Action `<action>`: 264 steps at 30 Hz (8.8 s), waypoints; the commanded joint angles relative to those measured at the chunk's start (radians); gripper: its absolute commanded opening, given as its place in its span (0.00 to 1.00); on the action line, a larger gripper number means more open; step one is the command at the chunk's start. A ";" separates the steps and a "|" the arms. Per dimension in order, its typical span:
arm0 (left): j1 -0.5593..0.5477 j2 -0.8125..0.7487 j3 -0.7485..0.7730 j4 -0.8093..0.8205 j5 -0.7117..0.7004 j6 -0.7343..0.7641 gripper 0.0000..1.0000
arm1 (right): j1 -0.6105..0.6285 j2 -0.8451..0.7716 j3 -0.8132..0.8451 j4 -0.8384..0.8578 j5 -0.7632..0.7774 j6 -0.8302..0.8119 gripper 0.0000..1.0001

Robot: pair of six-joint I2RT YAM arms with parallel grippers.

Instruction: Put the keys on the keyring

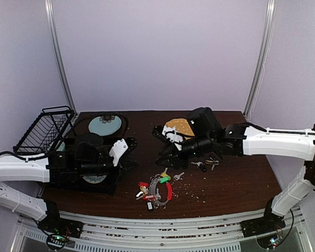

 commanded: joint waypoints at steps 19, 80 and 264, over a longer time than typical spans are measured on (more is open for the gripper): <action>0.051 0.080 -0.059 -0.038 -0.173 -0.149 0.48 | 0.140 0.479 0.040 -0.305 0.543 0.621 0.42; 0.282 0.115 0.056 0.072 -0.115 -0.026 0.57 | -0.143 0.150 -0.254 -0.504 0.424 0.646 0.55; 0.028 -0.217 -0.163 0.483 0.417 0.315 0.09 | 0.311 0.011 0.280 -0.097 0.289 -0.334 0.00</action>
